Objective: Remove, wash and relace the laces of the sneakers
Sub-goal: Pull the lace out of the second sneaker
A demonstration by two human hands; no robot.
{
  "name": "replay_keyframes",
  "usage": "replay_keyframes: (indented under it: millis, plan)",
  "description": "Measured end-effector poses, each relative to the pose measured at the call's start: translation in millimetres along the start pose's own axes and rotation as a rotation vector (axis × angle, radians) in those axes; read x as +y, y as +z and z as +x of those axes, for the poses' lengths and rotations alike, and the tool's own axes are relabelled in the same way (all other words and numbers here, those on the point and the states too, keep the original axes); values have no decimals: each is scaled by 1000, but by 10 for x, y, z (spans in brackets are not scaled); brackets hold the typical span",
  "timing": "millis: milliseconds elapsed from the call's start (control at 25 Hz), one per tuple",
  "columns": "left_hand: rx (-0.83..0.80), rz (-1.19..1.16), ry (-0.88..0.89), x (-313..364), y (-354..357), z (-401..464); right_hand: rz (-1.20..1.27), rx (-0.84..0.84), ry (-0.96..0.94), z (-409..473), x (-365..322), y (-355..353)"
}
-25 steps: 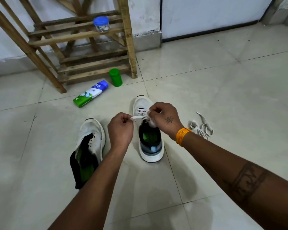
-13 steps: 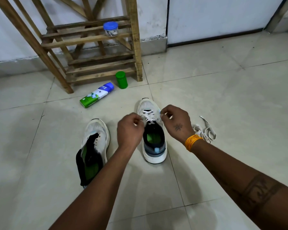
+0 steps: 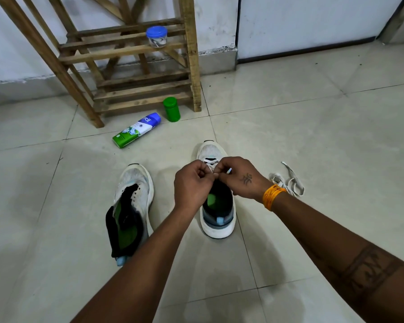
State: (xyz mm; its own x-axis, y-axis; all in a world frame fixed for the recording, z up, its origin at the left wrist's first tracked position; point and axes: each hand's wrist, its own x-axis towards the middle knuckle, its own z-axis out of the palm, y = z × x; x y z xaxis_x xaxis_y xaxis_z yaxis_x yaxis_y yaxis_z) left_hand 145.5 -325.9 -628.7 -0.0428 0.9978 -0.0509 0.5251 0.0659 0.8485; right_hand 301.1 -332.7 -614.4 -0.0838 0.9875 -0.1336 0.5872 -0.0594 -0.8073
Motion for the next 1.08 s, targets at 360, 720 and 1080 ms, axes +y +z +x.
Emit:
replay_keyframes:
  millis: [360, 720, 1080]
  plan:
    - [-96, -37, 2, 46, -12, 22, 462, 95, 120, -106, 3, -62]
    - [-250, -538, -250, -14, -350, 96, 168, -106, 74, -81, 48, -325]
    - [222, -371, -473, -418, -425, 321, 178, 515, 263, 57, 387, -327]
